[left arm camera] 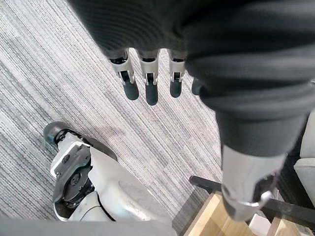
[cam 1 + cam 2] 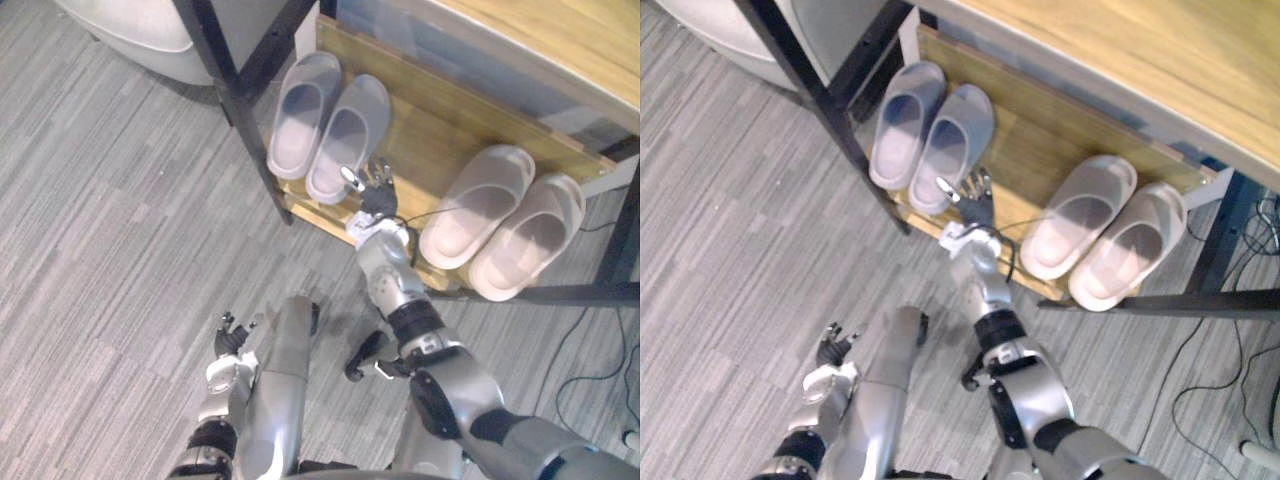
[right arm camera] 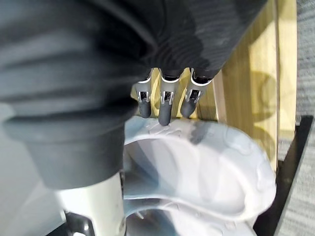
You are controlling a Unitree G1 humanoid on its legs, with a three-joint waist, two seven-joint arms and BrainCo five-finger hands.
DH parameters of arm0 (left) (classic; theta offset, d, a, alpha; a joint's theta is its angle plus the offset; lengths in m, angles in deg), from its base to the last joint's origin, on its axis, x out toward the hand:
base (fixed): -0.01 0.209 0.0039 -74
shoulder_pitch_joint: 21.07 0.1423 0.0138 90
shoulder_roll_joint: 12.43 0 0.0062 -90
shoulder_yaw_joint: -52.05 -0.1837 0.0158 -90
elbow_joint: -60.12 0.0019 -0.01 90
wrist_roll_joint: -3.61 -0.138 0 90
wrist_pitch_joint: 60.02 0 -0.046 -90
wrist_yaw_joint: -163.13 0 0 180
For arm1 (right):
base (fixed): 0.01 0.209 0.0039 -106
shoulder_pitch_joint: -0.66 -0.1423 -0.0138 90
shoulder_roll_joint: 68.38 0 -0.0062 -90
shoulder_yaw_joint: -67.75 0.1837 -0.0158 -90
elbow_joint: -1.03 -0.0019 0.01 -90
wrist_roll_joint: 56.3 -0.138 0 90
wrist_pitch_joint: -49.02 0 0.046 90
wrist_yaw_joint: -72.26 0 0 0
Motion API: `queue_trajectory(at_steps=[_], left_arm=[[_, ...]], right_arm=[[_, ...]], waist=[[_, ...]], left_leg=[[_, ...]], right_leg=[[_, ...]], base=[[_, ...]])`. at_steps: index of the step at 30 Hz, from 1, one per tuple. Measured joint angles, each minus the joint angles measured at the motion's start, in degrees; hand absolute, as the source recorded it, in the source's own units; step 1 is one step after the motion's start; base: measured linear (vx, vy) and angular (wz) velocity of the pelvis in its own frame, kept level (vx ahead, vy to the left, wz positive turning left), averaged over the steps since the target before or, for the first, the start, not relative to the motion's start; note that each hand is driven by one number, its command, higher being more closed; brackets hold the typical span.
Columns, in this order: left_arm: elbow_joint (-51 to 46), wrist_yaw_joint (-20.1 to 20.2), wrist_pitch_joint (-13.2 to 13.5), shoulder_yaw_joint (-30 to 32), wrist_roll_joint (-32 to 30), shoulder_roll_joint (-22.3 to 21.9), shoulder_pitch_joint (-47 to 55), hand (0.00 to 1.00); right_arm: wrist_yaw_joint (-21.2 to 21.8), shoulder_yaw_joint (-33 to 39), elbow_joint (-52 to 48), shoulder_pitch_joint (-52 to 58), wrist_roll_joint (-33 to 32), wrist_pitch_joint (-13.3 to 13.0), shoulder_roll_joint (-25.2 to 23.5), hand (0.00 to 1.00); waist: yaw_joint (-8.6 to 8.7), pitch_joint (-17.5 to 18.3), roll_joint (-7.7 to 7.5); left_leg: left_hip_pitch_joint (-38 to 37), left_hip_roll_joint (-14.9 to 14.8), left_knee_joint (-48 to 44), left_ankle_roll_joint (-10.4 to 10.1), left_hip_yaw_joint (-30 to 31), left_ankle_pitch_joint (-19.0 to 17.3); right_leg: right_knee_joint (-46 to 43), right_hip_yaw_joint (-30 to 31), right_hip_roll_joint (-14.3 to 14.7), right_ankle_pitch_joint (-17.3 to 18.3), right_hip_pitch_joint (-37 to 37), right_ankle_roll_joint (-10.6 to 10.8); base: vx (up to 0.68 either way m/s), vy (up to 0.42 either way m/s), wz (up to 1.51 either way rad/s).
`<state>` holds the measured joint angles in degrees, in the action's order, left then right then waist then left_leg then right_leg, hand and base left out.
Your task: Organize the slippers on the shoe rack
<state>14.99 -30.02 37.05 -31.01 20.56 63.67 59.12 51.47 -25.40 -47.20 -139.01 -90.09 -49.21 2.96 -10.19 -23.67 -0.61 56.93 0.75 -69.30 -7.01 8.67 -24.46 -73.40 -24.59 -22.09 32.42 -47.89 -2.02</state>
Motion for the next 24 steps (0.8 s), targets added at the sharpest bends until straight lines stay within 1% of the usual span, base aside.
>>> queue_trajectory(at_steps=[2, 3, 5, 8, 9, 12, 13, 14, 15, 16, 17, 19, 21, 22, 24], left_arm=[[0.4, 0.0, 0.0, 0.0, 0.0, 0.0, -0.1, 0.0], [0.6, 0.0, 0.1, 0.0, 0.0, 0.0, -0.3, 0.0], [0.7, 0.0, 0.1, 0.0, 0.0, 0.0, -0.3, 0.0], [1.3, 0.0, 0.1, 0.0, 0.0, -0.1, -0.6, 0.0], [1.6, -0.1, 0.1, 0.0, 0.1, -0.1, -0.9, 0.0], [1.3, 0.0, 0.1, 0.0, 0.1, -0.1, -0.8, 0.0], [1.3, 0.1, 0.1, -0.2, 0.1, -0.1, -0.3, 0.0], [0.8, 0.1, 0.0, -0.6, 0.1, -0.1, 0.5, 0.0], [0.2, 0.2, 0.0, -0.9, 0.1, 0.0, 1.2, 0.0], [-0.3, 0.9, 0.1, -1.6, 0.0, -0.1, 2.3, 0.0], [-0.5, 1.2, 0.1, -2.5, 0.0, -0.1, 3.0, 0.0], [-0.6, 1.6, 0.1, -3.4, -1.1, 0.4, 4.5, 0.0], [-0.3, 2.2, 0.1, -4.4, -1.9, 1.1, 6.2, 0.0], [0.3, 2.3, 0.1, -5.3, -2.3, 1.8, 7.0, 0.0], [2.4, 2.8, 0.1, -7.9, -3.7, 3.3, 7.6, 0.0]], right_arm=[[-0.1, 0.0, 1.7, -0.9, 0.0, 0.4, 1.0, 0.0], [-0.1, 0.0, 2.1, -1.5, 0.1, 1.1, 1.8, 0.0], [-0.1, -0.1, 2.1, -1.6, 0.2, 1.6, 2.1, 0.0], [0.2, -0.1, 2.3, -1.5, 2.9, 2.6, 3.1, 0.0], [0.6, -0.3, 3.0, -1.3, 5.4, 3.4, 3.1, 0.0], [1.6, -1.3, 2.4, 0.8, 9.1, 3.8, 3.2, 0.0], [2.3, -2.1, 1.0, 2.8, 12.1, 4.1, 3.2, 0.0], [2.5, -2.8, -1.0, 5.2, 14.0, 4.4, 2.9, 0.0], [2.7, -3.3, -2.4, 6.9, 14.7, 4.5, 2.7, 0.0], [3.3, -4.3, -5.4, 10.6, 18.0, 4.7, 2.7, 0.0], [4.0, -5.0, -7.6, 13.5, 20.0, 4.8, 2.6, 0.0], [5.0, -6.6, -11.5, 19.3, 23.0, 4.8, 2.6, 0.0], [6.1, -7.8, -13.2, 24.6, 25.8, 4.9, 2.3, 0.0], [6.8, -8.5, -13.8, 27.8, 27.9, 4.9, 2.3, 0.0], [8.3, -9.0, -13.7, 32.9, 30.7, 4.9, 2.5, 0.0]], waist=[[0.0, 0.0, 0.05], [-0.03, -0.1, 0.13], [-0.02, -0.1, 0.13], [0.02, -0.3, 0.58], [0.08, -0.3, 0.6], [0.19, -0.3, 0.57], [0.27, -0.3, 0.53], [0.46, -0.3, 0.53], [0.58, -0.3, 0.51], [0.83, -0.2, 0.38], [1.02, -0.2, 0.33], [1.68, 0.1, -0.02], [2.66, 1.7, -0.74], [3.41, 3.3, -1.55], [4.18, 5.4, -2.91]], left_leg=[[0.0, 0.1, 0.1, 0.0, 0.1, 0.1], [0.0, 0.1, 0.1, -0.1, 0.2, 0.1], [0.0, 0.1, 0.1, -0.1, 0.3, 0.1], [-1.0, 0.1, 0.2, -0.1, 0.6, 0.1], [-2.5, 0.1, 1.1, 0.1, 0.5, 0.2], [-5.0, 0.0, 3.3, 0.3, 0.1, 0.7], [-6.9, -0.3, 5.0, 0.4, -0.3, 1.1], [-9.0, -0.7, 7.0, 0.5, -0.6, 1.5], [-10.3, -1.3, 8.3, 0.5, -0.9, 1.9], [-13.3, -1.8, 11.1, 0.6, -1.5, 2.7], [-15.9, -2.5, 13.4, 0.8, -2.4, 3.3], [-21.3, -3.6, 18.2, 1.1, -4.1, 4.3], [-25.5, -4.2, 23.5, 1.4, -5.2, 5.7], [-27.8, -4.4, 27.0, 1.5, -6.1, 6.8], [-32.6, -4.5, 34.1, 1.6, -7.4, 9.2]], right_leg=[[0.0, -0.1, -0.1, -0.1, 0.0, -0.1], [0.0, -0.2, -0.1, -0.2, 0.1, -0.4], [0.0, -0.3, 0.0, -0.2, 0.2, -0.4], [0.4, -0.7, 0.1, -0.2, 1.5, -0.4], [1.2, -0.9, 0.1, -0.2, 3.0, -0.5], [3.1, -1.1, 0.2, -0.3, 5.3, -0.4], [4.8, -1.4, 0.4, -1.0, 7.1, -1.0], [6.8, -1.8, 0.8, -1.6, 9.2, -1.2], [8.1, -2.0, 1.2, -2.1, 10.6, -1.0], [10.9, -2.4, 1.7, -3.0, 13.4, -1.0], [13.2, -2.6, 2.2, -3.7, 15.7, -0.8], [18.1, -2.5, 3.5, -5.5, 20.3, -0.2], [23.6, -2.4, 4.9, -7.6, 23.6, 0.4], [26.9, -2.3, 5.6, -9.0, 25.2, 0.8], [33.1, -1.5, 7.0, -11.7, 28.3, 1.4]], base=[[0.01, -0.013, 0.05], [0.0, 0.0, 0.0], [0.0, 0.0, 0.0], [0.01, 0.005, 0.03], [0.02, 0.008, 0.04], [0.02, -0.007, 0.02], [0.06, -0.035, 0.03], [0.06, -0.036, 0.0], [0.08, -0.043, 0.01], [0.1, -0.051, -0.03], [0.1, -0.048, -0.07], [0.11, -0.026, -0.21], [0.13, 0.007, -0.25], [0.15, 0.031, -0.27], [0.16, 0.037, -0.3]])
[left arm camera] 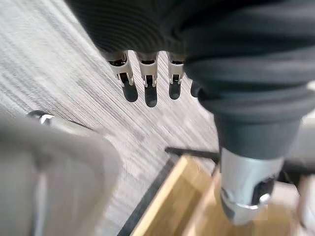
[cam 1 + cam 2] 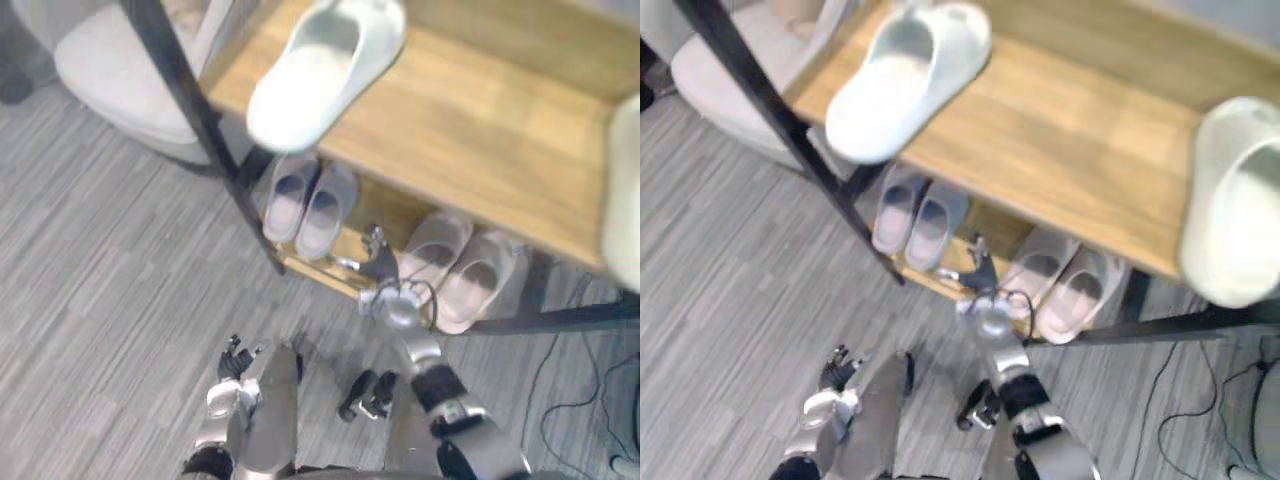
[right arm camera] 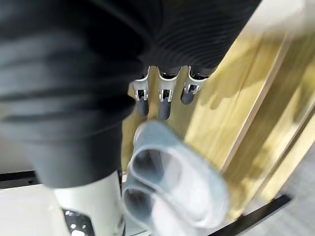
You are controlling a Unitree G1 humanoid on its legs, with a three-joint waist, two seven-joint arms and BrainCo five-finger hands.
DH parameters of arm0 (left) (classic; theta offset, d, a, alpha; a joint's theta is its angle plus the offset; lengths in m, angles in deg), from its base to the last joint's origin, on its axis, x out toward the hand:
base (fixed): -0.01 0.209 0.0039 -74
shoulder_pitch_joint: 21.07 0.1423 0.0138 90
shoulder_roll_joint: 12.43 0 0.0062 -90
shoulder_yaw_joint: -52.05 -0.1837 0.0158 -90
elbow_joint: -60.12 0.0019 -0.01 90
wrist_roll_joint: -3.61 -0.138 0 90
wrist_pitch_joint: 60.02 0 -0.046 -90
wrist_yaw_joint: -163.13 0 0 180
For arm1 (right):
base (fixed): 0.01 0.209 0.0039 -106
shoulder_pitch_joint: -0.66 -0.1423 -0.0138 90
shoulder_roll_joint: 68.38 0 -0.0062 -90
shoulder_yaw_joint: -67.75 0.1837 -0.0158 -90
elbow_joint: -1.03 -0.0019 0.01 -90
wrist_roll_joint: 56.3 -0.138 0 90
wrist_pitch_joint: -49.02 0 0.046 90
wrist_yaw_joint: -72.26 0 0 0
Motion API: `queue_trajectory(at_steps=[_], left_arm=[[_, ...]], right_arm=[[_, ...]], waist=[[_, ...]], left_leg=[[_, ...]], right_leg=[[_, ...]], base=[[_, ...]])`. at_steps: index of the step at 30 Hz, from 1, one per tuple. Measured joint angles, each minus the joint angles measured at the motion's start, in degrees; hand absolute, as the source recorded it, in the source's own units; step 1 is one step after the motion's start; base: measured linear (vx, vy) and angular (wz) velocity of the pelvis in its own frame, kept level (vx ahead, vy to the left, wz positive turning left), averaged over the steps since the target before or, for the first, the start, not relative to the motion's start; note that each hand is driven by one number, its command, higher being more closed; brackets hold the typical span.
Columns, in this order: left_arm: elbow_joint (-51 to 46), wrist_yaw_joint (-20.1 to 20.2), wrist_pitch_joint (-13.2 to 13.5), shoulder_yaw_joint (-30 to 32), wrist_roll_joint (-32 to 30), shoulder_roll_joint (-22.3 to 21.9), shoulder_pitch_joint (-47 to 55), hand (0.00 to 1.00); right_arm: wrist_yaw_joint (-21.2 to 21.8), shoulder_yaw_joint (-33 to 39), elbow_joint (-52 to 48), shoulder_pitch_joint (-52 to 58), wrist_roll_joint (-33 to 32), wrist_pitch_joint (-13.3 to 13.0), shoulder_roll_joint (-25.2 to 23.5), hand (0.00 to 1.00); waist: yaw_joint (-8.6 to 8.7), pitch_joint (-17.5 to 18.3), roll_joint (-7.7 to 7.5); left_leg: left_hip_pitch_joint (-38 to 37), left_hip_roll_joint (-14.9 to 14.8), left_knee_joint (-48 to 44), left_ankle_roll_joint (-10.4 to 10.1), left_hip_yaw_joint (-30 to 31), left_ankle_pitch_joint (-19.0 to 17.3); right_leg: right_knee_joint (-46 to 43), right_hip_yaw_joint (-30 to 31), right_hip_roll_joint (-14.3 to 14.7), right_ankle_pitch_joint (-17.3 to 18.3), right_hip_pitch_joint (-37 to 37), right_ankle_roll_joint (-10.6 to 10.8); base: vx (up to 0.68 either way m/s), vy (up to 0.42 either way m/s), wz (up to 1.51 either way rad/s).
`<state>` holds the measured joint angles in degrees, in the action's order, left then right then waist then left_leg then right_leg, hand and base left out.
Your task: Organize the slippers on the shoe rack
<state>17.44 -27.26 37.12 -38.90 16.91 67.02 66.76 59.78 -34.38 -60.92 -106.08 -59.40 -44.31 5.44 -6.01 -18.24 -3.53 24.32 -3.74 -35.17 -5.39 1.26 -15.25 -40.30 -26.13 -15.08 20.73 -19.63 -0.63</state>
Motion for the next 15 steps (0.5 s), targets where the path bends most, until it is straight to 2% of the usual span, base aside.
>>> queue_trajectory(at_steps=[2, 3, 5, 10, 15], left_arm=[[2.1, 1.3, -0.1, -2.6, -1.4, 0.8, 0.1, 0.0], [3.3, 2.0, -0.2, -3.0, -2.6, 0.6, 0.7, 0.0], [4.5, 2.1, -0.3, -3.4, -3.2, 0.4, 1.5, 0.0], [6.8, 3.2, -0.4, -5.1, -5.5, 0.0, 2.7, 0.0], [8.4, 3.3, -0.5, -5.2, -8.9, 0.0, 3.2, 0.0]], right_arm=[[1.7, -0.1, 0.1, 4.5, 3.5, 0.0, 0.6, 0.0], [2.5, 0.1, 0.1, 7.3, 6.3, 0.1, 0.9, 0.0], [3.4, 0.1, 0.1, 9.9, 8.5, 0.1, 1.5, 0.0], [4.8, 1.5, 7.2, 15.3, 15.5, 0.7, 3.0, 0.0], [4.7, 5.6, 18.0, 17.5, 18.8, 1.6, 2.6, 0.0]], waist=[[0.95, 1.6, -0.69], [1.87, 2.8, -0.71], [3.09, 4.3, -0.38], [3.97, 8.0, 0.62], [4.33, 9.4, 1.95]], left_leg=[[-5.6, -0.1, 7.6, 0.2, -1.8, 2.9], [-9.6, -0.2, 12.8, 0.4, -3.1, 4.8], [-12.7, -0.4, 17.1, 0.5, -4.4, 6.2], [-20.9, -0.7, 27.6, 0.7, -8.2, 9.8], [-24.0, -0.6, 29.6, 1.0, -9.5, 10.3]], right_leg=[[6.9, 0.8, 1.6, -3.2, 3.7, 0.6], [11.8, 1.6, 2.8, -5.6, 6.4, 1.1], [16.1, 2.3, 3.9, -7.6, 8.8, 1.7], [28.2, 5.0, 7.2, -13.7, 15.3, 2.7], [34.2, 6.2, 8.4, -17.1, 19.2, 3.1]], base=[[0.19, 0.062, -0.41], [0.15, 0.061, -0.41], [0.12, 0.068, -0.4], [0.1, 0.065, -0.37], [0.0, 0.036, -0.16]])
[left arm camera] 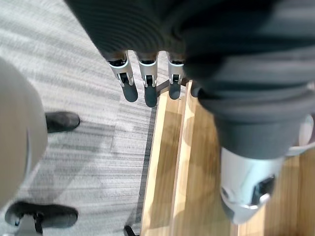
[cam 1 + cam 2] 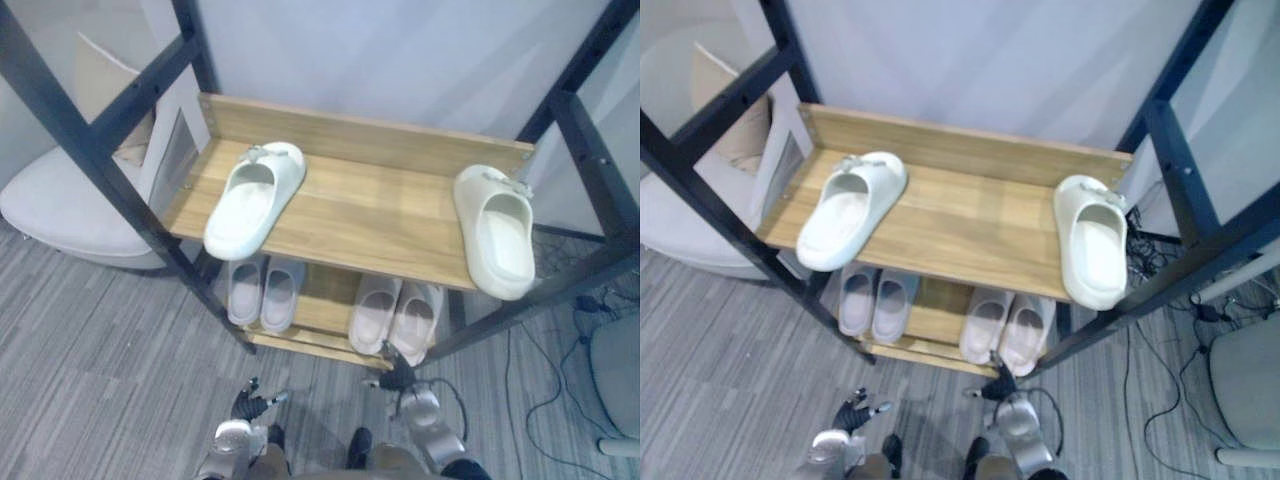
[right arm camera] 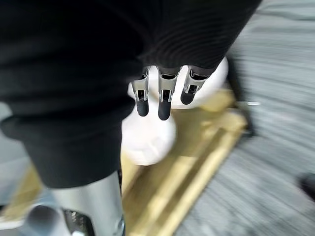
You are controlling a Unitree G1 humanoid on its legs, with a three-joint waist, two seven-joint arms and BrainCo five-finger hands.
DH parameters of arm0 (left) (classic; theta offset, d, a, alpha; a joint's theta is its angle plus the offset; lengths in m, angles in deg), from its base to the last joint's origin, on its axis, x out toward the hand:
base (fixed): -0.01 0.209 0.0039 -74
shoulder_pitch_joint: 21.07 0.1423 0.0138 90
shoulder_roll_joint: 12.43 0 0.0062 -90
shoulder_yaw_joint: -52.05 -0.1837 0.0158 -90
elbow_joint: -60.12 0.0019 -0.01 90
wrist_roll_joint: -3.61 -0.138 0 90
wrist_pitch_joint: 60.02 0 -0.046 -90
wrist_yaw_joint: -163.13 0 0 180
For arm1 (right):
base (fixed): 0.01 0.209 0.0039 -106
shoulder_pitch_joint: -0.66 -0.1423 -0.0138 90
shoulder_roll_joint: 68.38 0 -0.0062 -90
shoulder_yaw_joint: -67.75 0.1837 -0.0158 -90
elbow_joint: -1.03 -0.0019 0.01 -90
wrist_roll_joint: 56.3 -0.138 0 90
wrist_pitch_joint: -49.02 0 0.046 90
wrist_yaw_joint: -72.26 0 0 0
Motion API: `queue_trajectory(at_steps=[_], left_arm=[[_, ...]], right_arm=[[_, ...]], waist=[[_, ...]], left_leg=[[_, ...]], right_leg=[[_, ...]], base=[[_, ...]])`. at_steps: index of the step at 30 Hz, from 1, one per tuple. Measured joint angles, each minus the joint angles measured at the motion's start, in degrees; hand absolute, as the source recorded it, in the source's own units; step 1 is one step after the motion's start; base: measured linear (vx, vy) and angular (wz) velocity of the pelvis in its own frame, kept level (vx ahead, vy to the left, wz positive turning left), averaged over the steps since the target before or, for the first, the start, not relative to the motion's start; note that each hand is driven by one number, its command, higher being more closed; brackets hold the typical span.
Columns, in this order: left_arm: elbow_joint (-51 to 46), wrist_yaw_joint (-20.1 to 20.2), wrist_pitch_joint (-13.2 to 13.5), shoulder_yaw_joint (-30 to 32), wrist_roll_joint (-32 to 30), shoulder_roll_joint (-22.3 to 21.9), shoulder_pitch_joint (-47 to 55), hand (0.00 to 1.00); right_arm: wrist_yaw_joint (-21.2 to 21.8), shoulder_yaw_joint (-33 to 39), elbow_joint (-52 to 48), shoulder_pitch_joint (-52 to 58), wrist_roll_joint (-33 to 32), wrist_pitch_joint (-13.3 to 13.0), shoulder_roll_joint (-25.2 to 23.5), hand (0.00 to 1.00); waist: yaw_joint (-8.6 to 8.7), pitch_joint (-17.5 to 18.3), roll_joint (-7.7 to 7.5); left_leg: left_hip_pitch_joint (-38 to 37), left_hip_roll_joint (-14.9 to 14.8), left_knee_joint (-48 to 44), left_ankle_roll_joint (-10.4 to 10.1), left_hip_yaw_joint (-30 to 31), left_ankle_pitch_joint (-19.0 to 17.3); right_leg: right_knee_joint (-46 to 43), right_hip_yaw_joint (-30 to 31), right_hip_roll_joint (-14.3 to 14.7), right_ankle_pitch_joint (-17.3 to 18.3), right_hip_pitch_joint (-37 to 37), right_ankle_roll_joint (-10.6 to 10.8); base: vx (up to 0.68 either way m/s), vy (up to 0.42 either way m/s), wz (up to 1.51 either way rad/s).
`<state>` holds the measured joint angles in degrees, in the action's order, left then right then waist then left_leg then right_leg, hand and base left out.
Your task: Organize the slippers on the shoe rack
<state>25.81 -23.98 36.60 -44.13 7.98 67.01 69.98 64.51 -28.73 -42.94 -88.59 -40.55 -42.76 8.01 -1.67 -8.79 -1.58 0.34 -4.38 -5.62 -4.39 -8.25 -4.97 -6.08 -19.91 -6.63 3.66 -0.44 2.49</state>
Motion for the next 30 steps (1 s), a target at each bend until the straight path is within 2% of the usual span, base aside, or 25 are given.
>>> queue_trajectory(at_steps=[4, 8, 12, 17, 23, 28, 30], left_arm=[[0.5, 0.0, 0.0, -0.7, -1.6, 0.0, 1.0, 0.0], [0.9, 0.0, 0.0, -3.1, -3.2, 0.5, 1.0, 0.0], [-1.9, 0.0, 0.1, -10.8, -5.0, 0.8, 1.3, 0.0], [-18.6, 3.1, 0.7, -23.4, -7.1, 1.9, 3.6, 0.0], [-38.0, 7.4, 2.4, -34.6, -6.8, 2.8, 4.1, 0.0], [-49.8, 9.4, 4.4, -40.4, -4.9, 3.0, 2.7, 0.0], [-53.3, 9.6, 4.4, -40.3, -4.2, 3.7, 1.1, 0.0]], right_arm=[[-0.4, 4.0, 5.4, 1.4, -0.5, 0.5, 0.1, 0.0], [-1.0, 4.4, 7.3, 2.1, -2.3, 0.5, 0.3, 0.0], [-1.3, 6.2, 7.5, 2.9, -3.0, 0.4, 0.4, 0.0], [-1.7, 6.4, 7.5, 3.4, -3.4, 0.1, 0.4, 0.0], [-2.0, 6.9, 7.9, 3.8, -3.4, 0.0, 0.6, 0.0], [-2.3, 6.7, 8.9, 3.7, -3.2, 0.0, 1.4, 0.0], [-2.3, 6.2, 8.9, 3.7, -3.0, 0.0, 1.7, 0.0]], waist=[[0.26, 1.1, 0.79], [0.55, 1.5, 0.71], [1.07, 2.4, 0.73], [1.25, 3.0, 1.04], [1.5, 4.7, 2.14], [1.68, 5.4, 3.33], [1.72, 5.2, 3.01]], left_leg=[[-2.3, 0.4, 3.2, 0.4, -0.4, 1.7], [-3.8, 0.6, 5.2, 0.8, -0.5, 3.0], [-4.7, 1.1, 6.4, 0.8, -0.4, 3.3], [-6.5, 1.8, 7.7, 0.7, 0.0, 3.5], [-6.6, 2.1, 8.8, 0.8, 1.1, 3.6], [-7.5, 2.1, 9.4, 1.3, 1.5, 4.0], [-8.3, 2.1, 9.6, 1.4, 1.6, 3.9]], right_leg=[[4.3, 1.2, 0.9, -2.7, 1.9, 0.0], [7.5, 1.5, 1.4, -4.4, 3.7, 0.1], [9.5, 1.7, 1.4, -5.6, 4.8, 0.5], [10.7, 1.9, 1.1, -6.0, 6.3, 0.5], [11.1, 1.6, 1.3, -6.1, 6.5, 0.9], [11.1, 1.2, 1.6, -5.9, 7.3, 0.6], [11.1, 1.1, 1.6, -5.6, 8.0, 0.7]], base=[[-0.04, 0.013, -0.09], [-0.07, -0.001, -0.06], [-0.06, 0.018, -0.01], [-0.02, 0.032, -0.02], [0.05, 0.018, 0.04], [0.09, 0.004, 0.03], [0.06, 0.011, 0.03]])
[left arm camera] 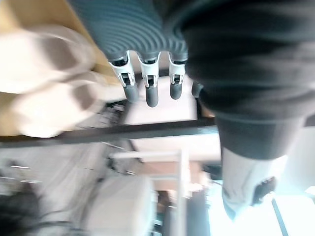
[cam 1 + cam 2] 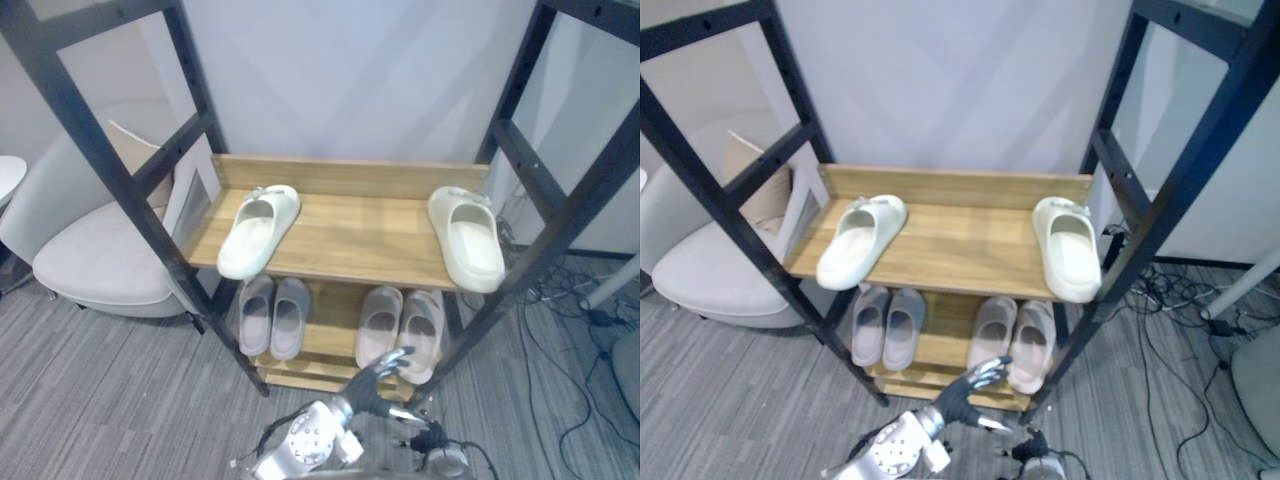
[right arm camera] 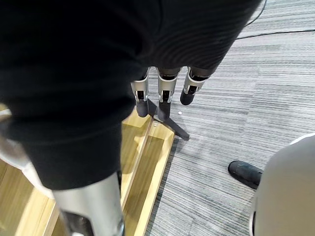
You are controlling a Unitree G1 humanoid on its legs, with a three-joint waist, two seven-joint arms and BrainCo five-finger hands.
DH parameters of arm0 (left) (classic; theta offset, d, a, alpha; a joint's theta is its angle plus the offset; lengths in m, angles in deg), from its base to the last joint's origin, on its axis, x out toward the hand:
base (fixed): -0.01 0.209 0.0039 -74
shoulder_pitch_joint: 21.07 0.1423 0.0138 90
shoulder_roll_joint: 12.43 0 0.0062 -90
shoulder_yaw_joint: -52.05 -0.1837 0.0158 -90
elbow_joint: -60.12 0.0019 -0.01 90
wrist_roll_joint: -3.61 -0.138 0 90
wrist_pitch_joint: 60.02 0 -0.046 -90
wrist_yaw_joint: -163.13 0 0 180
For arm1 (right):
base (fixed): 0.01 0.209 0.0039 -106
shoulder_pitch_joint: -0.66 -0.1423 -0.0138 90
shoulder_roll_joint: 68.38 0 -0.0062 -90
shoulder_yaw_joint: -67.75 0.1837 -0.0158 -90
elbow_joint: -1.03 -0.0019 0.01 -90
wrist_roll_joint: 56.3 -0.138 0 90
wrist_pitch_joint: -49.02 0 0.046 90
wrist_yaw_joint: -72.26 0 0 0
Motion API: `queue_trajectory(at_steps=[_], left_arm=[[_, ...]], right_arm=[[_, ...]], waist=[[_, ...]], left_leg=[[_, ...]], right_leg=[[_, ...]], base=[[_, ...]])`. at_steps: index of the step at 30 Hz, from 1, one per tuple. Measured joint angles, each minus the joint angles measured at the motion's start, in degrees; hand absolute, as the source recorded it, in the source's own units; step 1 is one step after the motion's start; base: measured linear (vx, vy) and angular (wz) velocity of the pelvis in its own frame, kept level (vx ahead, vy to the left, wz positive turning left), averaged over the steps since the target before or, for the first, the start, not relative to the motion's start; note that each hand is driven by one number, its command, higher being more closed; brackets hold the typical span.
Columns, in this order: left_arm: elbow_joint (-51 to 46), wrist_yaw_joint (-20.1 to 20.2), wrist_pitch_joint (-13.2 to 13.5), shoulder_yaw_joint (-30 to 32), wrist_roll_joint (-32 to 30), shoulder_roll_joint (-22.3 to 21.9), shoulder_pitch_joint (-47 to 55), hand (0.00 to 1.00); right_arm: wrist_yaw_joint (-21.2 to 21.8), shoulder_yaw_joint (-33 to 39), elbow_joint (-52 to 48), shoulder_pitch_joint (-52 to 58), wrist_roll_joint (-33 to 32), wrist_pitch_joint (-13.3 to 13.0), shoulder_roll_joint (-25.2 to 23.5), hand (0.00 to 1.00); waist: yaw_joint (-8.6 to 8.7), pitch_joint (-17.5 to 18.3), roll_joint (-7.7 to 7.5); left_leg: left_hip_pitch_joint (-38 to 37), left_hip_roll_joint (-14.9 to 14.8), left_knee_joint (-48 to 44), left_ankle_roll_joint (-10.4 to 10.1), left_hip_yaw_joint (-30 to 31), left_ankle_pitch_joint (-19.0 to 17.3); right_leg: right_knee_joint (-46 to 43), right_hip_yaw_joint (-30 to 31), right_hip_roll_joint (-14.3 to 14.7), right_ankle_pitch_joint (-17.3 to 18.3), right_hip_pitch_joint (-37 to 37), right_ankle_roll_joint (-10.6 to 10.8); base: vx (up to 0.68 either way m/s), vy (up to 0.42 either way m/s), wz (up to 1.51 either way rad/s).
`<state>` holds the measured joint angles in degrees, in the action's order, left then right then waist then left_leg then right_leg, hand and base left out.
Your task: Organize the slippers on the shoe rack
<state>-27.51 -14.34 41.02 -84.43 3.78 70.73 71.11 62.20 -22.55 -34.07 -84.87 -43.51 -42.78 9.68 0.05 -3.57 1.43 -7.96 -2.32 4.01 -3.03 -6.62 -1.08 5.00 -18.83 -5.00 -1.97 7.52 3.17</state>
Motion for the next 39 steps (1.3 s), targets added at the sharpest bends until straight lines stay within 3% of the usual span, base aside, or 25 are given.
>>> queue_trajectory(at_steps=[9, 18, 26, 39], left_arm=[[-17.2, -5.7, 2.6, 6.9, 0.0, 0.2, -9.9, 0.0], [-18.3, -10.2, 3.3, 19.6, -0.1, 0.4, -18.7, 0.0], [-9.1, -11.4, 2.7, 30.8, -0.2, 9.1, -23.8, 0.0], [6.2, -11.4, 0.2, 37.0, -3.6, 23.3, -25.8, 0.0]], right_arm=[[0.0, -0.5, -0.2, 0.0, 0.7, -0.5, 1.1, 0.0], [0.8, -0.5, -0.2, 0.1, 0.8, -0.4, 1.4, 0.0], [2.8, -0.4, -0.3, 0.2, 1.0, -0.3, 2.4, 0.0], [4.0, -0.2, -3.0, 0.6, 1.6, 0.1, 2.7, 0.0]], waist=[[-0.22, 0.3, -0.38], [-0.3, 1.0, -1.43], [-0.11, 0.9, -1.95], [0.12, 0.7, -2.58]], left_leg=[[0.2, 0.1, -1.1, 0.2, 0.0, -1.2], [0.9, 0.3, -1.2, 0.3, 0.1, -1.2], [0.9, 0.6, -1.3, 0.3, 0.5, -1.2], [2.0, 0.7, -0.7, 0.3, -0.6, -1.2]], right_leg=[[-3.2, 0.3, -1.0, 2.2, -1.1, 0.5], [-3.9, 0.3, -1.2, 2.3, -1.6, 0.5], [-3.9, 0.1, -1.4, 2.3, -1.4, 0.5], [-0.6, 0.9, -0.6, 0.7, -2.4, 0.5]], base=[[0.0, 0.009, 0.0], [0.02, 0.007, 0.0], [0.0, 0.004, 0.02], [0.01, 0.004, -0.05]])
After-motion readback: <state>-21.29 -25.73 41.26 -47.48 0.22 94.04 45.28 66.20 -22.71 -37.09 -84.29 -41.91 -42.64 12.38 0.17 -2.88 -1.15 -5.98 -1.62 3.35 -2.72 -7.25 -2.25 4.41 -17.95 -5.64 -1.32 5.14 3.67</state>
